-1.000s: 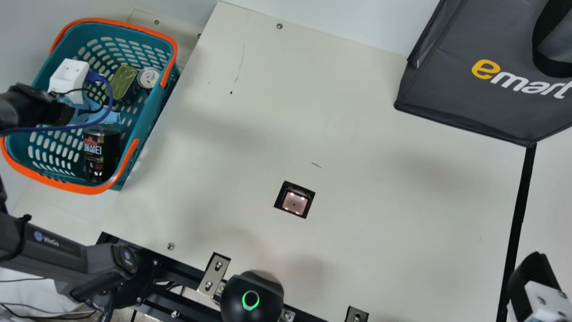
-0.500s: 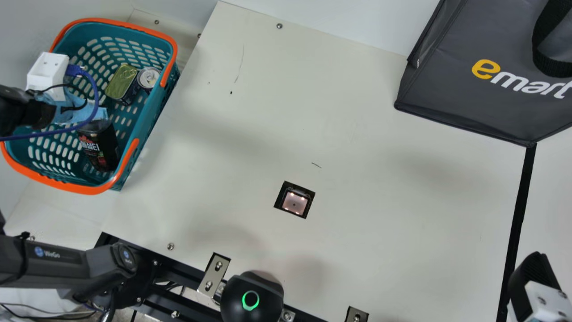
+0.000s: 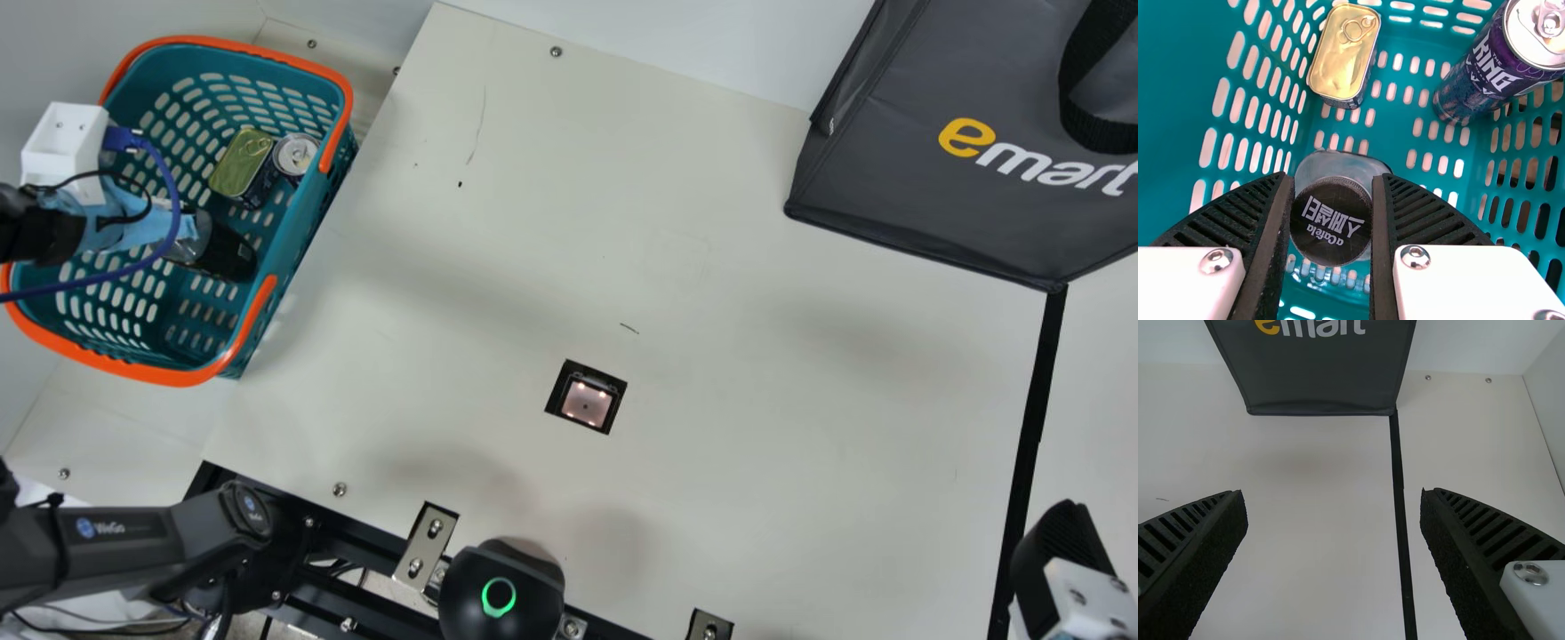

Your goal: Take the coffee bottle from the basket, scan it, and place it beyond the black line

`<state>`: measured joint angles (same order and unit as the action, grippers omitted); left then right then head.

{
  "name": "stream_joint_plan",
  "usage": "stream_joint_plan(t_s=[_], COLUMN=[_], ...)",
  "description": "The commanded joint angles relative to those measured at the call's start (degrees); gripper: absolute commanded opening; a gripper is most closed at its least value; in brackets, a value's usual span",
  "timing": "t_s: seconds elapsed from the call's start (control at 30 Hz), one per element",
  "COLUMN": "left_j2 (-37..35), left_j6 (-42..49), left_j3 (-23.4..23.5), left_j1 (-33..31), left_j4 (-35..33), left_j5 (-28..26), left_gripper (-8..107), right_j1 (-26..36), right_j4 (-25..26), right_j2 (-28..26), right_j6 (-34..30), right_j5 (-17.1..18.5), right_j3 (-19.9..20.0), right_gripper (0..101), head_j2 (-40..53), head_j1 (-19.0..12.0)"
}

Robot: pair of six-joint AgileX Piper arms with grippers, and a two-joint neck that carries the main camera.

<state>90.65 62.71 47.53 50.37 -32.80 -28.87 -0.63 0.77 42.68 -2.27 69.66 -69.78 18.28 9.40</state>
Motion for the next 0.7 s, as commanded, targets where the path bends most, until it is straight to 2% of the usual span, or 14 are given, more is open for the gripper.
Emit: stream_joint_plan(t_s=[0.0,0.3,0.67], left_j2=[-0.5,-2.8,-5.2], left_j6=[0.2,0.0,-3.8], left_j3=[-0.2,0.8,7.1], left_j1=[0.4,1.7,1.9], left_j4=[0.0,0.5,1.8], left_j5=[-0.3,-3.1,-8.9], left_gripper=[10,10,10], right_j1=[0.0,0.0,0.0], right_j4=[0.0,0.0,0.0], right_j2=[0.0,0.0,0.0], right_j6=[0.0,0.0,0.0], right_j5=[0.0,0.1,0.1], right_j3=[0.0,0.0,0.0], right_gripper=[91,91,91], head_j2=[0.1,0.1,0.1], head_j1=[-1.5,-1.5,-1.5])
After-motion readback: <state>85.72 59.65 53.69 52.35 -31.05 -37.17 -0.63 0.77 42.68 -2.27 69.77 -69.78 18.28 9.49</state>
